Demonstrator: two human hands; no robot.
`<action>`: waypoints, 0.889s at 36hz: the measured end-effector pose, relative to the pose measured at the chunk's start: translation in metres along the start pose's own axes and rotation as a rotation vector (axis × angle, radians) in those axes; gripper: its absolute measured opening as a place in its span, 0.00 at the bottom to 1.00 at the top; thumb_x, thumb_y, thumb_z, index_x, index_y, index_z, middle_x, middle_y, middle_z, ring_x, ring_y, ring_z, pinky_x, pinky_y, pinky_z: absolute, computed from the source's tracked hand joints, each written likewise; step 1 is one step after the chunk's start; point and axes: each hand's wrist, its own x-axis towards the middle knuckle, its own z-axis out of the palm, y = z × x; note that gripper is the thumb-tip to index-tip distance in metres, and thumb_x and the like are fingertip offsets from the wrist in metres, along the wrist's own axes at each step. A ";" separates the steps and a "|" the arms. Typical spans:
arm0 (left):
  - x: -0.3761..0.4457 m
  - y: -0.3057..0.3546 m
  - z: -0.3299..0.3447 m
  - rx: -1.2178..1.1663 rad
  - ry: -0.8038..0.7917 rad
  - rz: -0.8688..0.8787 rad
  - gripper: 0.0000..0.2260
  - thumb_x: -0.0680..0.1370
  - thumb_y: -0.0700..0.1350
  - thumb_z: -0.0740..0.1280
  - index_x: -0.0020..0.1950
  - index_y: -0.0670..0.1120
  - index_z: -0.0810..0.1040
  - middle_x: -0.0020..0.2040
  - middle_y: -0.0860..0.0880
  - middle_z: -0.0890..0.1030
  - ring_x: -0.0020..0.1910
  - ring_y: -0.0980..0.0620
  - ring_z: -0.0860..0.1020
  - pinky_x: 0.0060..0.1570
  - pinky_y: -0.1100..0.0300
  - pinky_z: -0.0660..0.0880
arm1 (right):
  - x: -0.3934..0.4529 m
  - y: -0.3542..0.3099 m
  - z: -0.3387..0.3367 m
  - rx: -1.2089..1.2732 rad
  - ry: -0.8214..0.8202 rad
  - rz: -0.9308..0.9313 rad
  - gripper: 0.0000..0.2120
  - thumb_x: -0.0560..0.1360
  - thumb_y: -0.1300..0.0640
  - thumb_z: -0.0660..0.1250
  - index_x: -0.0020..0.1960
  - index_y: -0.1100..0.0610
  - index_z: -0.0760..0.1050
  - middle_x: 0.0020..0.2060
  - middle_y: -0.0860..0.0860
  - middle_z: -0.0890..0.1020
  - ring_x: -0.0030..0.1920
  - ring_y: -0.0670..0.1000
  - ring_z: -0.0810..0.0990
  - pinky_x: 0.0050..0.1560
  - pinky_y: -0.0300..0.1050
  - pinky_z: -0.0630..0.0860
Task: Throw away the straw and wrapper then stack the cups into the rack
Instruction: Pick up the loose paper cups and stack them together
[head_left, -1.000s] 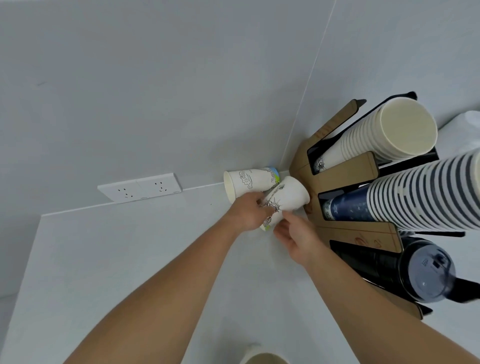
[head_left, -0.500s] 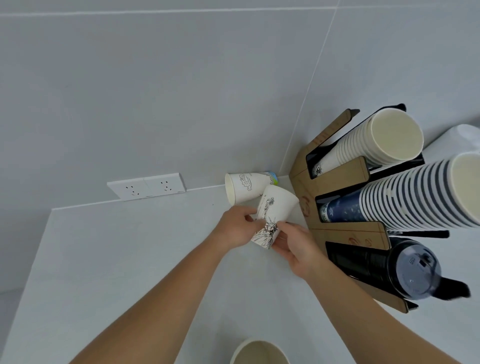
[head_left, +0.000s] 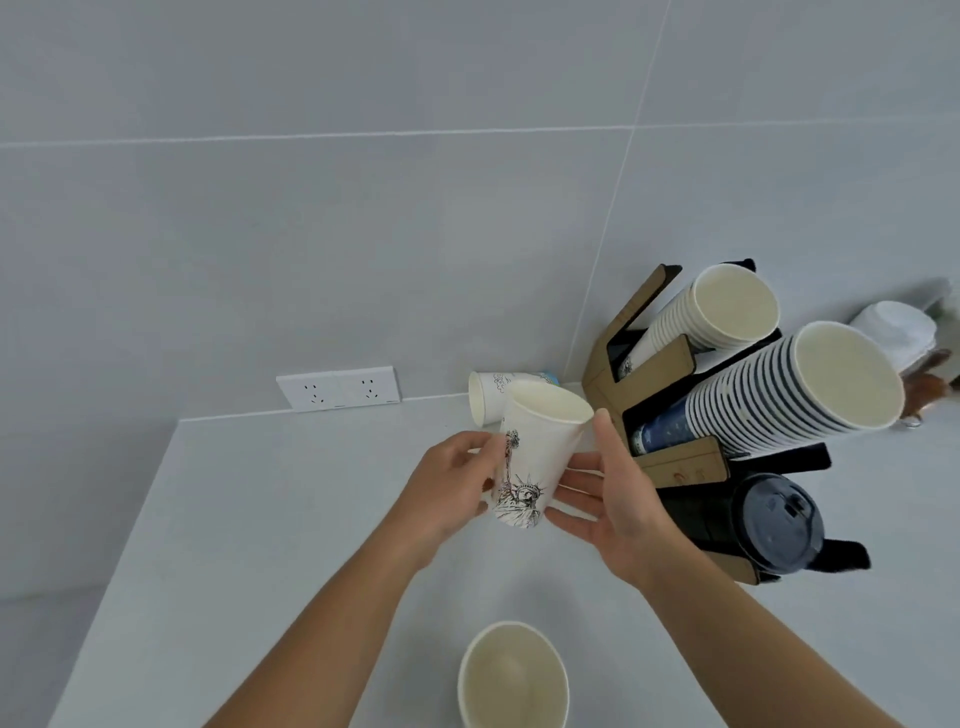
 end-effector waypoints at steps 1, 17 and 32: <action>-0.006 0.001 0.000 -0.023 0.000 -0.005 0.12 0.77 0.58 0.65 0.52 0.53 0.81 0.53 0.50 0.85 0.54 0.51 0.83 0.57 0.51 0.80 | -0.005 -0.001 0.000 -0.005 -0.001 -0.005 0.33 0.73 0.31 0.61 0.56 0.61 0.78 0.50 0.58 0.86 0.51 0.55 0.85 0.57 0.58 0.81; -0.108 0.017 0.000 -0.157 0.114 -0.033 0.21 0.80 0.61 0.55 0.54 0.48 0.78 0.50 0.49 0.84 0.50 0.50 0.83 0.55 0.48 0.81 | -0.093 -0.003 -0.015 -0.116 -0.144 -0.211 0.09 0.79 0.49 0.65 0.52 0.53 0.80 0.53 0.53 0.85 0.55 0.53 0.83 0.61 0.55 0.78; -0.173 -0.008 -0.005 -0.232 0.251 0.026 0.15 0.78 0.53 0.65 0.47 0.42 0.82 0.45 0.45 0.87 0.46 0.49 0.86 0.52 0.52 0.82 | -0.124 0.023 -0.035 -0.218 -0.295 -0.326 0.12 0.79 0.56 0.64 0.49 0.64 0.81 0.47 0.58 0.85 0.50 0.53 0.83 0.55 0.49 0.81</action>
